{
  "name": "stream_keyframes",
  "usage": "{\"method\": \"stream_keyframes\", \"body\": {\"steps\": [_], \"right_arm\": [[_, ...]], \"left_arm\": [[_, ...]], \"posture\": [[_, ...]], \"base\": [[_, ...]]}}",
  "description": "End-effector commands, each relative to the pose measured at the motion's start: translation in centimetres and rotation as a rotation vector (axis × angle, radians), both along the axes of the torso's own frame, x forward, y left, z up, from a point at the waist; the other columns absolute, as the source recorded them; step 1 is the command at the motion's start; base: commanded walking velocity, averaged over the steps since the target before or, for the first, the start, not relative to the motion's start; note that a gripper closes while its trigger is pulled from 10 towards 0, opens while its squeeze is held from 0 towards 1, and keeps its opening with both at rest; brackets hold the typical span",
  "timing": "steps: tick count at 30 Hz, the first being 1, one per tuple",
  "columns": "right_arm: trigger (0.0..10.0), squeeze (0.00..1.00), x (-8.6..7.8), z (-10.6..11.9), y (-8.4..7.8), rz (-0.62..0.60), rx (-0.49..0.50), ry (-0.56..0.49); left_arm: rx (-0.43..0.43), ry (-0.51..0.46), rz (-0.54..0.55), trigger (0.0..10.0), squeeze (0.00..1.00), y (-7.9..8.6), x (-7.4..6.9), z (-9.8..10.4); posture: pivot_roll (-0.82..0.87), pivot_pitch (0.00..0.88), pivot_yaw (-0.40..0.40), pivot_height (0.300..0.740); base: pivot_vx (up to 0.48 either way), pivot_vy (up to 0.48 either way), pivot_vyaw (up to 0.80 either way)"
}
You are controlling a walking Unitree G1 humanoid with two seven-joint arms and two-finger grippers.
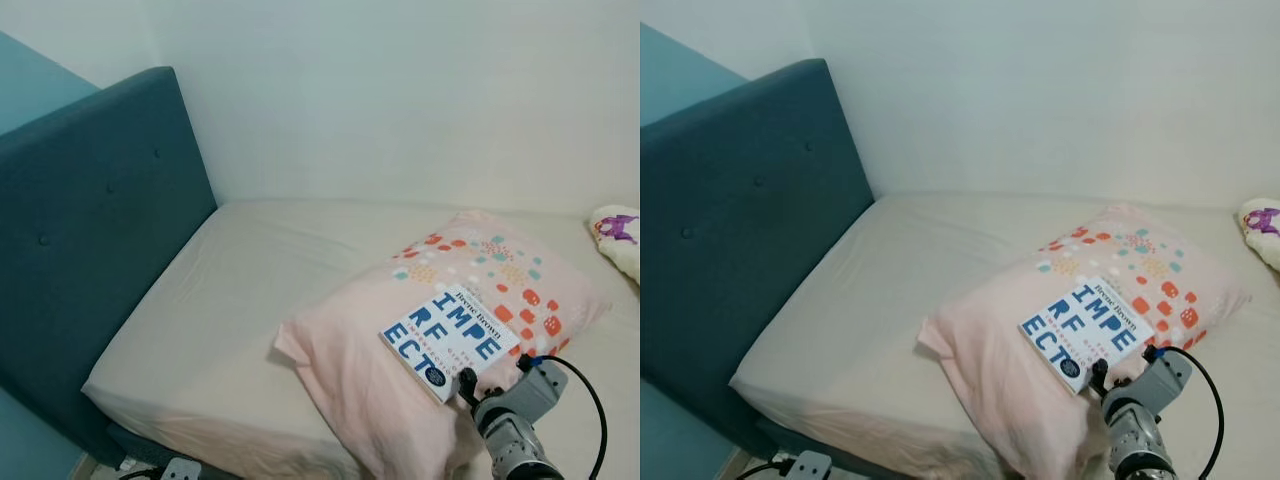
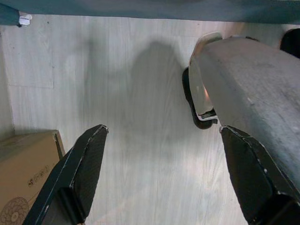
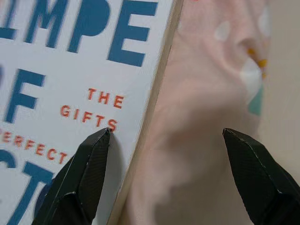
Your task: Clean up the room
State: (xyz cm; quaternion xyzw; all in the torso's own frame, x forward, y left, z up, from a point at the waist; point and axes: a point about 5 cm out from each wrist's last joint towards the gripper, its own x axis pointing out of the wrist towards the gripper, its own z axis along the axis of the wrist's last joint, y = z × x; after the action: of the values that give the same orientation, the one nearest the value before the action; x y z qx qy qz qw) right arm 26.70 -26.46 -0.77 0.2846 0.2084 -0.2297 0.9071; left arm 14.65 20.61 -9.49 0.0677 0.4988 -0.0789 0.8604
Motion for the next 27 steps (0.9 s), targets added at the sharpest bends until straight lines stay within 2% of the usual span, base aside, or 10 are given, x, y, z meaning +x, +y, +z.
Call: {"method": "stream_keyframes", "body": {"steps": [1,7,16,23,25,27], "right_arm": [[10.0,0.0,0.4,0.0,1.1,0.013,0.046,-0.022],[10.0,0.0,1.2,1.0,0.5,0.005,0.057,-0.107],[10.0,0.0,2.0,2.2,-0.4,-0.001,0.043,-0.14],[10.0,0.0,2.4,2.5,-0.4,0.008,0.043,-0.145],[10.0,0.0,3.2,3.2,0.2,0.037,0.074,-0.194],[10.0,0.0,3.2,3.2,0.2,0.037,0.074,-0.194]], "left_arm": [[0.019,0.004,-0.004,10.0,0.0,0.7,-0.1,0.1],[0.023,0.007,-0.002,10.0,0.0,0.9,-0.3,0.1],[0.018,0.004,-0.003,10.0,0.0,0.9,-0.3,0.1],[0.02,0.001,-0.009,10.0,0.0,1.1,-0.2,0.1],[0.03,0.004,-0.014,10.0,0.0,1.6,-0.4,0.2],[0.03,0.004,-0.014,10.0,0.0,1.6,-0.4,0.2]], "posture": [[-0.1,0.0,0.081,0.641],[-0.1,0.0,0.083,0.641],[-0.09,0.0,0.087,0.641],[-0.08,0.0,0.095,0.641],[-0.07,0.0,0.1,0.641],[-0.07,0.0,0.1,0.641]], "base": [[0.0,0.0,0.0],[0.0,0.0,0.0],[0.0,0.0,0.0],[0.0,0.0,0.0],[0.0,0.0,0.0],[0.0,0.0,0.0]]}}
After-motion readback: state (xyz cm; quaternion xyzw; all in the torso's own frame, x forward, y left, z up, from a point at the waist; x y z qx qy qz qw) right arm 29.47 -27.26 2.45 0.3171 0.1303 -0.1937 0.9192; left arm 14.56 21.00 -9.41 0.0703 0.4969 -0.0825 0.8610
